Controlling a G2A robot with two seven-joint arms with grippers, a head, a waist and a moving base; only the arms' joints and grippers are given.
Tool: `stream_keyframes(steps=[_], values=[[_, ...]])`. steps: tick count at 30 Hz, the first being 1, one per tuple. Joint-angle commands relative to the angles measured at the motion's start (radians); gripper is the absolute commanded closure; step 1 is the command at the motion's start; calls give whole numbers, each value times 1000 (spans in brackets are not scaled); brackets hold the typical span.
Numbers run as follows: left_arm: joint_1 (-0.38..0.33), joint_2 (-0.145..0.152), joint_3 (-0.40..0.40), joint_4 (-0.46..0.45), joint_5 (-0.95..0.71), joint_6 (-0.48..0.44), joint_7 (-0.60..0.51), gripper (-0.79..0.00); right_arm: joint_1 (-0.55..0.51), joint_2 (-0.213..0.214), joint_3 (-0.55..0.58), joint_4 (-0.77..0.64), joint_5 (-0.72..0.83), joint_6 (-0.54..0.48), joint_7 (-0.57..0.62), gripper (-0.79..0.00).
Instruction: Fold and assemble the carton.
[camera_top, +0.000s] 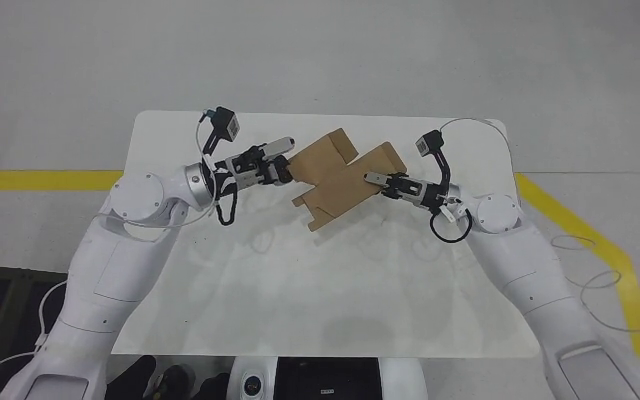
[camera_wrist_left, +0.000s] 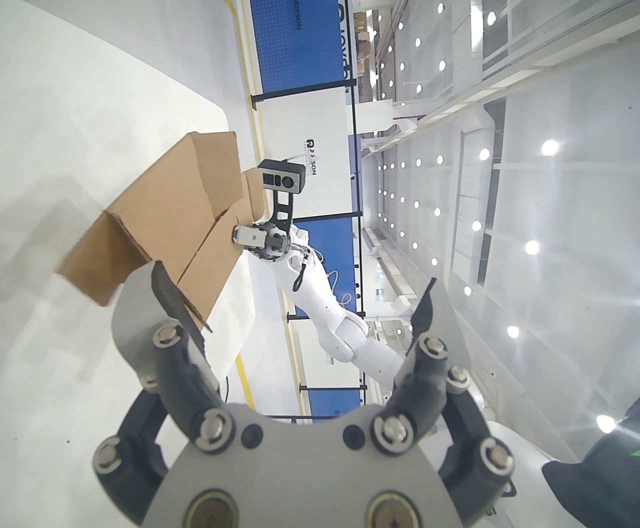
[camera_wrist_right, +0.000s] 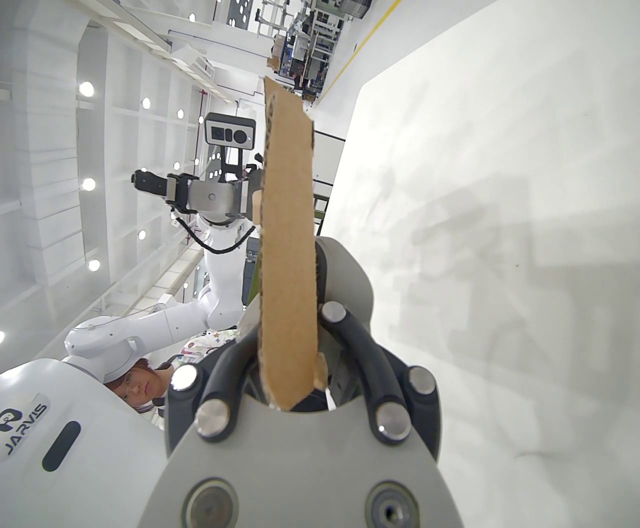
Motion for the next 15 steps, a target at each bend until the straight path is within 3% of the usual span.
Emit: stream_keyframes(steps=[1, 15], values=[[1, 1, -6, -5, 0, 2, -6, -785, -2, -1, 3, -1, -4, 1, -1, 0], [11, -5, 19, 17, 78, -11, 23, -785, -4, -16, 7, -17, -8, 7, -3, 0]])
